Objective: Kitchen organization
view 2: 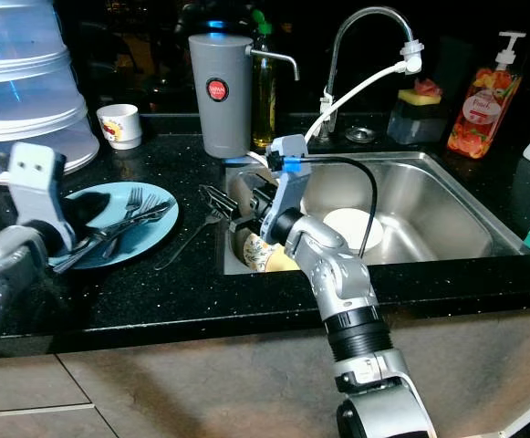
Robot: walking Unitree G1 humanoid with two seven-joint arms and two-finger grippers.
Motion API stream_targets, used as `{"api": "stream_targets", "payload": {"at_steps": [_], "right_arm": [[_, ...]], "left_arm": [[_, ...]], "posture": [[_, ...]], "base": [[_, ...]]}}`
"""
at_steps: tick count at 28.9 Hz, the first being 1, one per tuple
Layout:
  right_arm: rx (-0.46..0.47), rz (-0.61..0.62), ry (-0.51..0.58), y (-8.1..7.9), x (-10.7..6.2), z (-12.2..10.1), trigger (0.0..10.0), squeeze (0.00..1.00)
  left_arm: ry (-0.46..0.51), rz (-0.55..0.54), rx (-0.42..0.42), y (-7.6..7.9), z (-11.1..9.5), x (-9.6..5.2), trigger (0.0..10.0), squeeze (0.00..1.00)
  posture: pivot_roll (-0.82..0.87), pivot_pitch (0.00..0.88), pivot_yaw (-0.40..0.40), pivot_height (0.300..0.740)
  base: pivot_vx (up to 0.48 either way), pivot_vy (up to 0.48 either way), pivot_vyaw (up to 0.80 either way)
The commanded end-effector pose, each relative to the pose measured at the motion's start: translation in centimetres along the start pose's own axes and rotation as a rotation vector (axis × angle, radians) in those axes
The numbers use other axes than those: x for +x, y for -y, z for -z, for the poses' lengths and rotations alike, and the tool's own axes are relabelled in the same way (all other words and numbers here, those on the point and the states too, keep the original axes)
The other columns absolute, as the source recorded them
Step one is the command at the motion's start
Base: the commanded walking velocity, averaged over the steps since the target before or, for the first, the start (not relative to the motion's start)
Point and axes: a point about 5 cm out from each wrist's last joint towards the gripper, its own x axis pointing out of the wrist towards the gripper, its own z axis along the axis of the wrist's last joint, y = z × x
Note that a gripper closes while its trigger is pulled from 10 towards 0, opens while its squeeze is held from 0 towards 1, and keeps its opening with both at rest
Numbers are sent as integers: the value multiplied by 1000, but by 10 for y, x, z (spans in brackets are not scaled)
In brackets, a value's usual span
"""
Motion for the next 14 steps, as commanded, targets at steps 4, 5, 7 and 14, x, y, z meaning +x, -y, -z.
{"api": "stream_targets", "payload": {"at_steps": [4,5,7,14], "right_arm": [[-3,-2,-20,-2,-1,3,10000,0],[-3,-2,-21,-2,-2,3,10000,0],[-5,-2,-22,-2,-2,3,10000,0],[-11,-11,-25,-2,-2,2,10000,0]], "left_arm": [[-105,-32,8,-4,11,3,10000,1000],[-114,-33,6,-4,13,3,10000,1000],[-143,-31,-11,-1,16,5,10000,1000],[-244,9,-11,-2,21,14,10000,0]], "posture": [[59,7,-21,740],[59,7,-21,740],[58,7,-25,740],[56,10,-30,740]], "base": [[0,0,0],[0,0,0],[0,0,0],[0,0,0]]}}
